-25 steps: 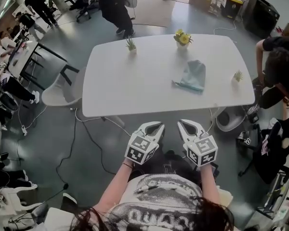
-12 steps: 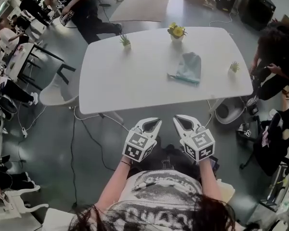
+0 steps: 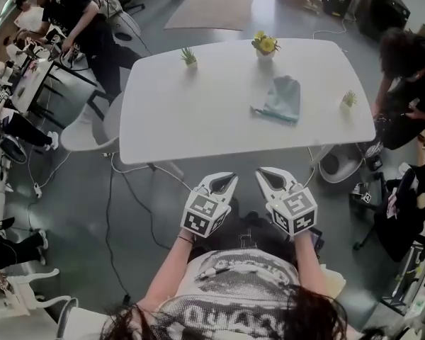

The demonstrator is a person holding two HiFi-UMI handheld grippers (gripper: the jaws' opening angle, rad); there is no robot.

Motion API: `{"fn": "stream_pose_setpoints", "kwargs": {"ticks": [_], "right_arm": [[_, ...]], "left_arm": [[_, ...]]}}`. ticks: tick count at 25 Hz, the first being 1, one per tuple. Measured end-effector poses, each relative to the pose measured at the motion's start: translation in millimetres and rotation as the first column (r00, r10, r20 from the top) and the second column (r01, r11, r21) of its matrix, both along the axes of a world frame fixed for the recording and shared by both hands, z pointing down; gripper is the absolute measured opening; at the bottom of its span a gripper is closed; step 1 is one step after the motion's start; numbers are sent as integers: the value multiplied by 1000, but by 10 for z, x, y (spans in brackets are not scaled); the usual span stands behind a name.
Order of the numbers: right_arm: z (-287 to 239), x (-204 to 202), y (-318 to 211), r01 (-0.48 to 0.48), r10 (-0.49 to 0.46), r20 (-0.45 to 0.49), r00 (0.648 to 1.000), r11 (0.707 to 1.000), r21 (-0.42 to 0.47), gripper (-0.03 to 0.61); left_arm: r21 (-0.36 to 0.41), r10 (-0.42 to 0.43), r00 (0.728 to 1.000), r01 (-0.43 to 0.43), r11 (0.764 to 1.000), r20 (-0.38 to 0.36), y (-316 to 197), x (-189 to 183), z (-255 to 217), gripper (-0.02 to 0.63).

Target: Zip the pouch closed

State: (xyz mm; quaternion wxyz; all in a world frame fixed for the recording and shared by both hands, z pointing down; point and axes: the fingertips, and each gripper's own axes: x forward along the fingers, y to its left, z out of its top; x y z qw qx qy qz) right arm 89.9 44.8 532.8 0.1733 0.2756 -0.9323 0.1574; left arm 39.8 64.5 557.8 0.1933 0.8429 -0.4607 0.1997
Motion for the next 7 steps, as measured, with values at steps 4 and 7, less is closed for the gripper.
{"fn": "stream_pose_setpoints", "kwargs": {"ticks": [4, 7], "right_arm": [[6, 18, -13, -1, 1, -2, 1000, 1000, 0, -11], [12, 36, -6, 0, 0, 0, 1000, 1000, -3, -11]], "left_arm": [[-1, -11, 1000, 11, 1000, -3, 1, -5, -2, 17], [-6, -17, 1000, 17, 1000, -3, 6, -2, 6, 17]]}}
